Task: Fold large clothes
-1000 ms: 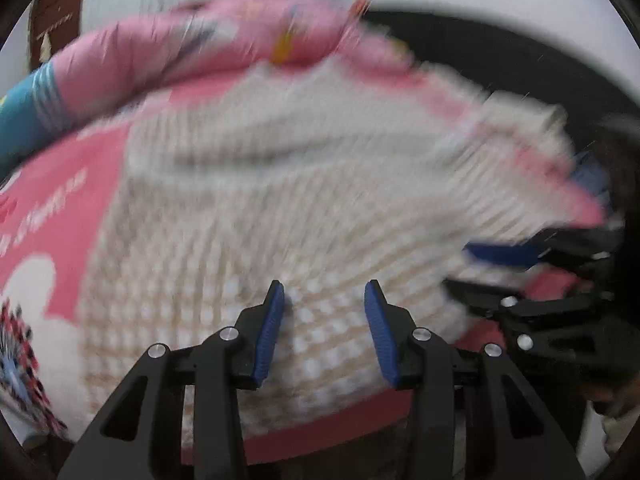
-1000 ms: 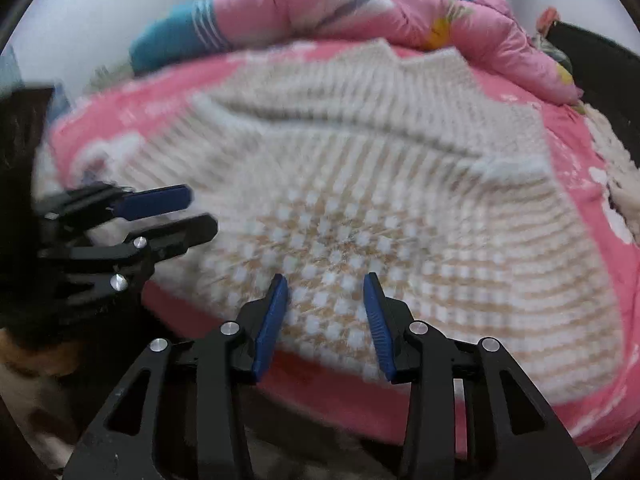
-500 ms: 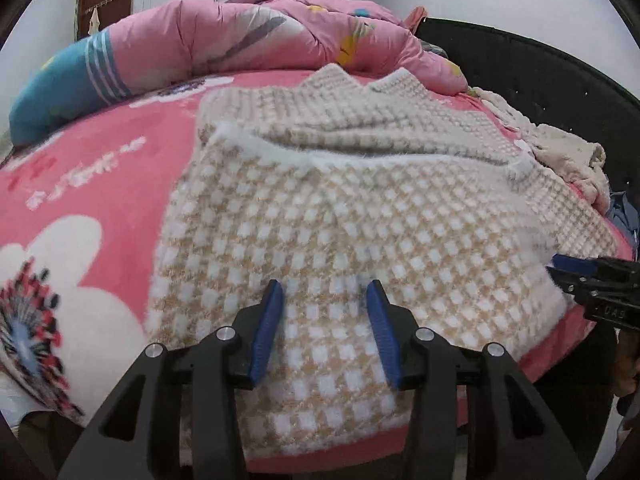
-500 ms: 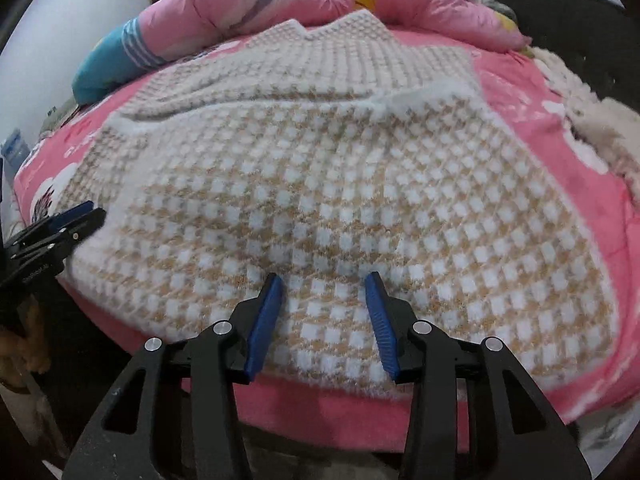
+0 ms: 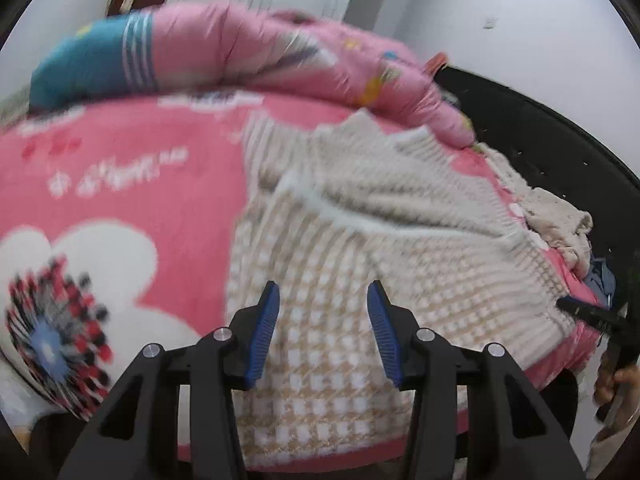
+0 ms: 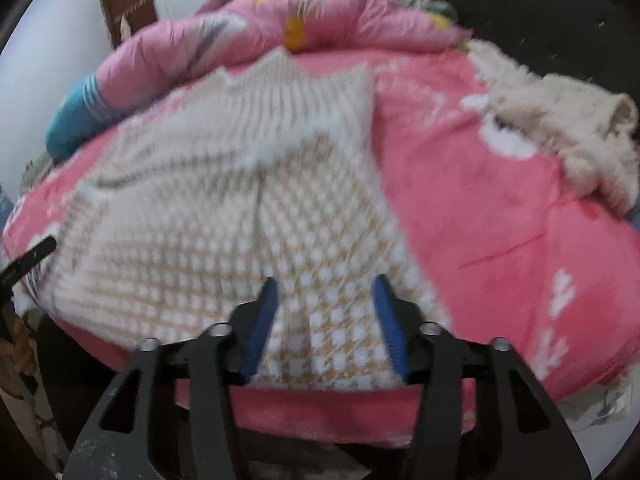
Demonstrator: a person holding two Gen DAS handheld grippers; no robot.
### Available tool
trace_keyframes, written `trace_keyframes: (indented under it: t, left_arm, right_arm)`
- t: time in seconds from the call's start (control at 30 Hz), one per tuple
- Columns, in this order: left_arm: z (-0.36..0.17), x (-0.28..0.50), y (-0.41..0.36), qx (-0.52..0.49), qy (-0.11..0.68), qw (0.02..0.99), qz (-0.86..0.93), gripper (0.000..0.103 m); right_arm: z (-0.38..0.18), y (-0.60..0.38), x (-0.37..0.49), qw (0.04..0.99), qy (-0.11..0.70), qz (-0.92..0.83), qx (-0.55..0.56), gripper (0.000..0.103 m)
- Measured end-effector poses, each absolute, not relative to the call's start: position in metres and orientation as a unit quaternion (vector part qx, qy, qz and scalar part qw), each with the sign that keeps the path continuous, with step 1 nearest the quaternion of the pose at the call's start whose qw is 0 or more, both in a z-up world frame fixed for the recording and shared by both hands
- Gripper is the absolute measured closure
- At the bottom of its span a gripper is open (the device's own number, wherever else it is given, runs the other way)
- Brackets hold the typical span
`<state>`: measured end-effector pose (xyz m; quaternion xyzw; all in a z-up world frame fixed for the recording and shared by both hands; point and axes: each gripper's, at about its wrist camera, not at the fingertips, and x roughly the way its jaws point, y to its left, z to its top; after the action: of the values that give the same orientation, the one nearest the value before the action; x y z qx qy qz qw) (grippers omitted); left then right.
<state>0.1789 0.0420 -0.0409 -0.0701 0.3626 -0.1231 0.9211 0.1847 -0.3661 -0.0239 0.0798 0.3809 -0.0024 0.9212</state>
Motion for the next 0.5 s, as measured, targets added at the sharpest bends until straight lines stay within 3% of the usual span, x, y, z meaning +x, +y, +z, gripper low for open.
trace_keyframes:
  t: [0.13, 0.23, 0.5]
  left_arm:
    - [-0.055, 0.214, 0.027, -0.023, 0.401, 0.912, -0.082, 0.051]
    - [-0.081, 0.234, 0.042, -0.065, 0.438, 0.895, -0.062, 0.049]
    - [-0.016, 0.205, 0.042, -0.052, 0.350, 0.933, -0.073, 0.051]
  right_arm:
    - [-0.036, -0.372, 0.223, 0.918, 0.390, -0.027, 0.071, 0.032]
    - [-0.082, -0.389, 0.246, 0.889, 0.446, -0.028, 0.105, 0.027]
    - [-0.004, -0.367, 0.219, 0.929, 0.362, -0.010, 0.082, 0.024]
